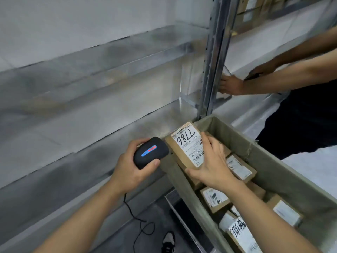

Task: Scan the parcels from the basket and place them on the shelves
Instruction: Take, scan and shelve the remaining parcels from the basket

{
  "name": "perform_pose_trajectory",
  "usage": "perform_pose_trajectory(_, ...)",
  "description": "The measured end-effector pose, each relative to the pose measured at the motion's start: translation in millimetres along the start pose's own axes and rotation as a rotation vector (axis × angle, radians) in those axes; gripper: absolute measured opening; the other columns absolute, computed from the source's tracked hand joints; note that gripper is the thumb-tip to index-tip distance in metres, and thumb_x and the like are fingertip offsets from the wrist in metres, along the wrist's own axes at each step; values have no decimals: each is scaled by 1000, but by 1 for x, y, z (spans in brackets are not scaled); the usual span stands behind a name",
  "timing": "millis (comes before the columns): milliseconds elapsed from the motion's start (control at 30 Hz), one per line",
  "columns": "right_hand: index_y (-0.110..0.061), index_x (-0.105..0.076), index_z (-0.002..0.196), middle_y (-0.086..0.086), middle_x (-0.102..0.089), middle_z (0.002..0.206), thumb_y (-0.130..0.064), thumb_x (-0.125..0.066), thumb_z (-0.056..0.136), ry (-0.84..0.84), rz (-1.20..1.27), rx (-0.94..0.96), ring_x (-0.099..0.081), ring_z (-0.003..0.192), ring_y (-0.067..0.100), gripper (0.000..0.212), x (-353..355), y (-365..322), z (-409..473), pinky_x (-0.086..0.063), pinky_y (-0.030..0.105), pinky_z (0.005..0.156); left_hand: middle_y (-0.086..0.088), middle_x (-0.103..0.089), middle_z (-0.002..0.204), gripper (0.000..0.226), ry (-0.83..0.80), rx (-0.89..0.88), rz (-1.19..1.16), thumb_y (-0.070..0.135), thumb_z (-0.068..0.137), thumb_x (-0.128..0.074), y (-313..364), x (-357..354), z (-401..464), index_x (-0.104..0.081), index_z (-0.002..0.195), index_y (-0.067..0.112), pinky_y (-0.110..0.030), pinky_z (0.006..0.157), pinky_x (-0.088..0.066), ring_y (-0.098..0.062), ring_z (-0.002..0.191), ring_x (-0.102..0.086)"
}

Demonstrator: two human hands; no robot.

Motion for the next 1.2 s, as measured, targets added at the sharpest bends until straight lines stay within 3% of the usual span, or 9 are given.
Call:
perform_pose_trajectory(200, -26, -3, 160, -4, -20, 148, -58, -83, 65, -46, 1, 170, -18, 136, 19, 128, -18, -53, 17, -23, 41, 117, 31, -65, 120, 58, 160, 21, 61, 56, 70, -76, 3, 58, -45, -51, 123, 58, -12, 86, -50, 0, 108, -67)
perform_pose_trajectory(433, -24, -6, 159, -3, -20, 153, -56, -85, 64, -148, 1, 356, -19, 139, 19, 128, -59, -128, 13, -21, 41, 119, 37, -63, 117, 60, 295, 58, 162, 38, 73, -81, 3, 122, -101, -51, 125, 47, -6, 83, -46, 6, 105, -64)
perform_pose_trajectory(600, -21, -5, 160, -2, -22, 152, -49, -86, 66, -220, -18, 524, -21, 135, 14, 128, -88, -192, -3, -21, 34, 113, 34, -63, 119, 62, 350, 47, 215, 56, 69, -77, 5, 174, -142, -51, 125, 49, -7, 86, -46, 3, 107, -65)
perform_pose_trajectory(733, -20, -9, 160, 1, -23, 158, -47, -88, 67, -293, -25, 622, -20, 140, 15, 125, -110, -241, -18, -16, 31, 114, 35, -63, 119, 64, 385, 44, 270, 56, 69, -76, 8, 216, -177, -51, 126, 45, -7, 86, -46, 4, 106, -65)
perform_pose_trajectory(833, -19, -7, 161, 1, -20, 161, -47, -88, 65, -321, -71, 678, -15, 145, 18, 128, -127, -270, -25, -16, 36, 120, 30, -66, 116, 67, 399, 67, 327, 57, 69, -76, 4, 243, -202, -51, 130, 44, -13, 84, -50, -1, 102, -68)
perform_pose_trajectory(1033, -19, -6, 162, 2, -19, 161, -51, -88, 64, -390, -137, 788, -16, 146, 21, 132, -159, -317, -44, -20, 41, 122, 24, -67, 121, 73, 346, 50, 530, 60, 69, -76, 5, 282, -235, -46, 134, 45, -40, 88, -58, -11, 100, -71)
perform_pose_trajectory(1200, -18, -7, 162, 1, -19, 160, -46, -87, 64, -421, -153, 881, -16, 144, 20, 129, -176, -350, -58, -15, 29, 116, 17, -72, 113, 74, 294, 58, 693, 65, 70, -72, 9, 312, -259, -41, 135, 47, -39, 82, -59, -13, 92, -72)
Point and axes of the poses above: each hand's wrist, its own z-axis towards the middle knuckle, its own x-axis out of the back of the hand, y = z × x, the point moved 8 cm from there along z, towards the middle knuckle
